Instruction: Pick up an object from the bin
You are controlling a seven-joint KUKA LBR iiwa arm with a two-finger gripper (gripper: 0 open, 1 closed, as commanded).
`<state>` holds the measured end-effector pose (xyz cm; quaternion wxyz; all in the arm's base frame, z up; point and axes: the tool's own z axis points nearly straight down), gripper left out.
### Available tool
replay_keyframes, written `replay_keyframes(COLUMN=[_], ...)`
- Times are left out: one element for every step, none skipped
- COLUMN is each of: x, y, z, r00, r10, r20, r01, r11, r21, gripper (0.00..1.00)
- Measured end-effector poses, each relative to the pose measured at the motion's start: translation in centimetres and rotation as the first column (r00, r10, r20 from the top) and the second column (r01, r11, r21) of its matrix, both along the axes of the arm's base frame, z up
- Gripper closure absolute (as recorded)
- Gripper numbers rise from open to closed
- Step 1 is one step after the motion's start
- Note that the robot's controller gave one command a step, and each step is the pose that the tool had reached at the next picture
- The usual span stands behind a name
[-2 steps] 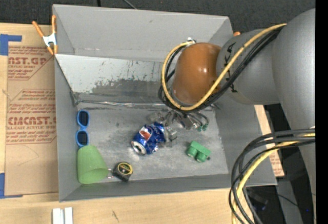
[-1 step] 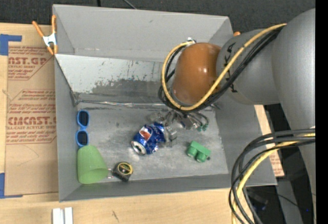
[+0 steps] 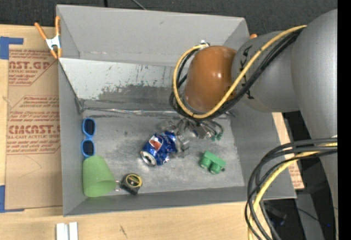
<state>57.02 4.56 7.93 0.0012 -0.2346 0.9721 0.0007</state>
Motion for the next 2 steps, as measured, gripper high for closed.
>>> replay_keyframes(x=[0.0,-6.1], y=[0.0,-0.6], z=[0.0,8.2], r00=[1.0,1.0], r10=[0.0,-0.001], r20=[0.0,0.002], r01=[0.0,0.001], r11=[1.0,1.0], r21=[0.0,-0.001], gripper=[1.0,1.0])
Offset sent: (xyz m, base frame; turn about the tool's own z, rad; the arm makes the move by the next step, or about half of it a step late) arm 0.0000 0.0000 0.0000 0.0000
